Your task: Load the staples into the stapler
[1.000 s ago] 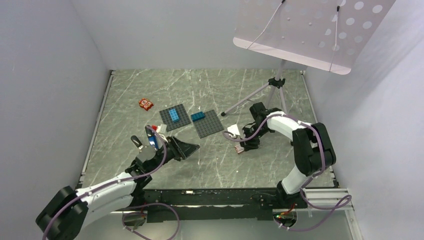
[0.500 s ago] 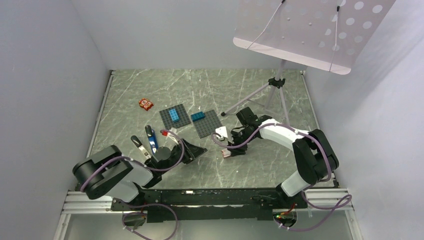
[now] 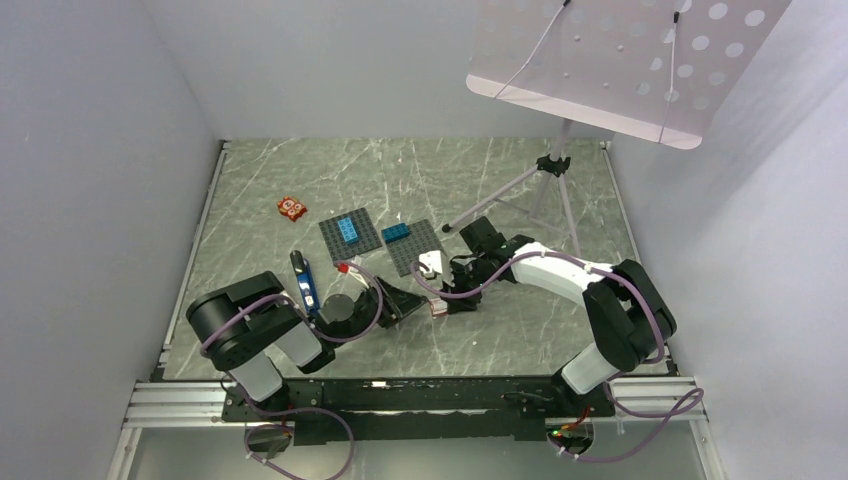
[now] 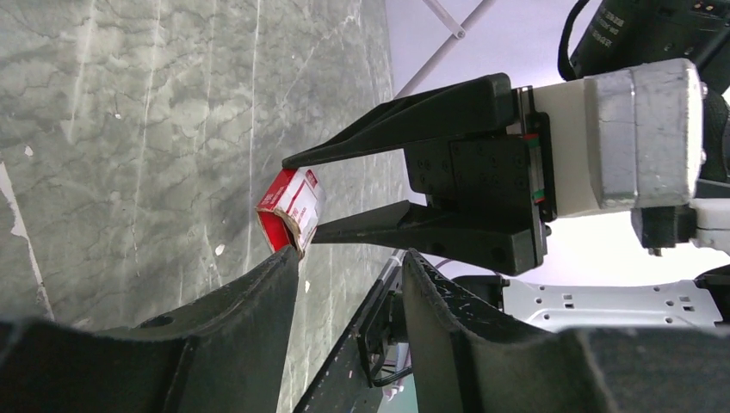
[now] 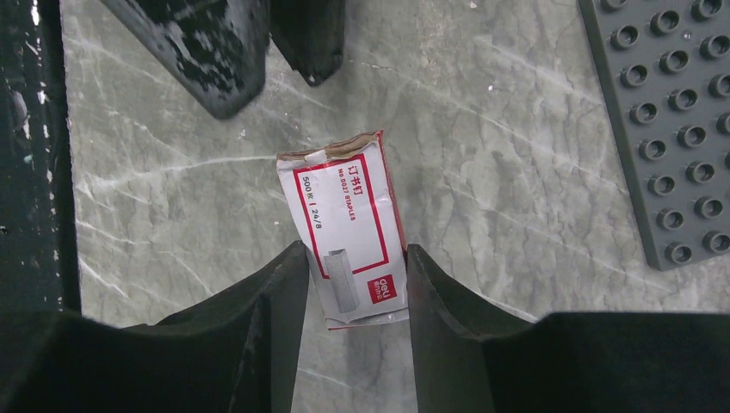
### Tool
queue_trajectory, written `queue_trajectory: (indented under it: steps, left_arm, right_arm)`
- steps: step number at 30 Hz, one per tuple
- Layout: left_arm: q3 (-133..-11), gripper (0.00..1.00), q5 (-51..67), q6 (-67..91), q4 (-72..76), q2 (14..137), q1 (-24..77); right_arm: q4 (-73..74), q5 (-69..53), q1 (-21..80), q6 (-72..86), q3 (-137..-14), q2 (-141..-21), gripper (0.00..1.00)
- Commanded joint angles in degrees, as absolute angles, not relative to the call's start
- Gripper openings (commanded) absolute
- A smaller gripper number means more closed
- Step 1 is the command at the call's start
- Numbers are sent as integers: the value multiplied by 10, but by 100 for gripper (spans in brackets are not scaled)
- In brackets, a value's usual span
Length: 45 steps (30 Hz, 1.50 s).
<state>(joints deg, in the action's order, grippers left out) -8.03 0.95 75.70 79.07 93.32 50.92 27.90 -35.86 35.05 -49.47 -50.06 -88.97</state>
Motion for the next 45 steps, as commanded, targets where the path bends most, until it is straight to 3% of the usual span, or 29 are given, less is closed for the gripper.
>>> queue_trajectory:
  steps: [1, 45]
  left_arm:
    - [-96, 53, -22, 774, 847, 949, 519]
    - [-144, 57, 37, 834, 888, 1054, 528]
  right_arm:
    - [252, -365, 360, -467, -511, -875, 46]
    - [200, -348, 380, -466, -482, -867, 46]
